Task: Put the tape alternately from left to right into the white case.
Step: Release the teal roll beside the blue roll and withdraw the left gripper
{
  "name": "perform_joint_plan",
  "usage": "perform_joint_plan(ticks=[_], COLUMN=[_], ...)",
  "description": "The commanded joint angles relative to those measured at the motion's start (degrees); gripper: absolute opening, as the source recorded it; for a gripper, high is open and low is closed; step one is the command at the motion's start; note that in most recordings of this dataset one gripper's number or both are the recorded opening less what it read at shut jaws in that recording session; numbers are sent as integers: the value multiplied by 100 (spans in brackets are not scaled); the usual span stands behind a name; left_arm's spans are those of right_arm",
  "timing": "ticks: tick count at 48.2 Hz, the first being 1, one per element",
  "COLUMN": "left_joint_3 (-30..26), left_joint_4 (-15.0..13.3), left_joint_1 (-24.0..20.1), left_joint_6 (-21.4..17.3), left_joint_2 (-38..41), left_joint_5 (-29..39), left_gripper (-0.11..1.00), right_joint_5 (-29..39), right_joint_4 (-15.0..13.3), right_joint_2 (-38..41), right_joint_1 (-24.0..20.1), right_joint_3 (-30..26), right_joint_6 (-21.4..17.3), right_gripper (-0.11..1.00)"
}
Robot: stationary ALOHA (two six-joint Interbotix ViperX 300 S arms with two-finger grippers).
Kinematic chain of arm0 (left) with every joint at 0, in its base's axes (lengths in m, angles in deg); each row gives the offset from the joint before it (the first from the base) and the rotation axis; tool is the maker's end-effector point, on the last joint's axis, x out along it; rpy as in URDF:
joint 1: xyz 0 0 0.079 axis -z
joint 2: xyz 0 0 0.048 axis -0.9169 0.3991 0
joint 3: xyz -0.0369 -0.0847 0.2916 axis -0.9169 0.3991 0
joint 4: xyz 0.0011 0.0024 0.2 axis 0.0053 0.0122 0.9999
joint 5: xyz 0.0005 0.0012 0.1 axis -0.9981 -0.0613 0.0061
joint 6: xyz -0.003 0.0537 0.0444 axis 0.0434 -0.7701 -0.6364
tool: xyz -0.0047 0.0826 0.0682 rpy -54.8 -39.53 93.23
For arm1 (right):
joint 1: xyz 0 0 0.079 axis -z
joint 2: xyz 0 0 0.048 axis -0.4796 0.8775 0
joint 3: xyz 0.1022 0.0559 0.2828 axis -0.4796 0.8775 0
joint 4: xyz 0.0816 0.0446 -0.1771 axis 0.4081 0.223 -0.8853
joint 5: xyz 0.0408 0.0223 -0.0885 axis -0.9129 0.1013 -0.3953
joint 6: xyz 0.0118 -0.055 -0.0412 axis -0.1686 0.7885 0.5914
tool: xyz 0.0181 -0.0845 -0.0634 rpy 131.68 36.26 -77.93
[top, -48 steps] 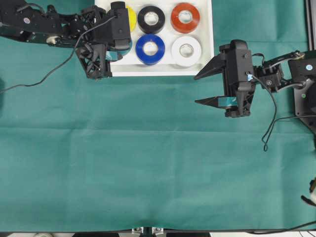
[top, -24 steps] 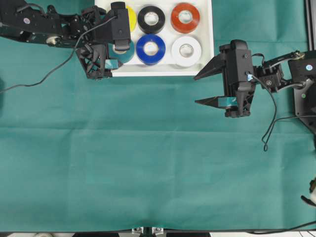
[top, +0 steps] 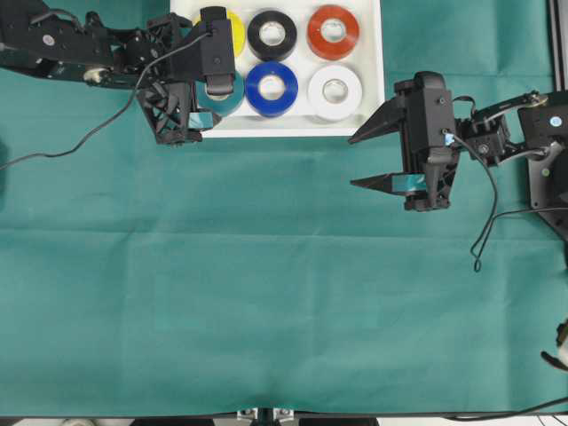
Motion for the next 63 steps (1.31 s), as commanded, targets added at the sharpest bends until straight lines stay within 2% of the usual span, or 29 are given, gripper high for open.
perform_joint_plan(ticks=[1,17,38,50,63], left_joint_3=[-35,-26,290,325,369], left_joint_4=[9,0,-18,-26,-26], left_joint_1=[18,176,1002,1512,1749], left_joint_6=[9,44,114,554,879], left_joint_2=[-141,-396,-747,-747,-624], left_joint_5=[-35,-18,-9,-35,-149], left_gripper=[53,53,53,53,53], right_joint_5=[-44,-44,-44,-44,-44], right_joint_4=[9,9,18,18,9], right_joint_2=[-35,-35,-35,-35,-35], right_joint_1=[-9,-9,-9,-9,-18], right_joint_3=[-44,-44,-53,-53,-35], right_joint_6=[-9,-9,-9,-9,-18], right_gripper=[79,79,79,79,79])
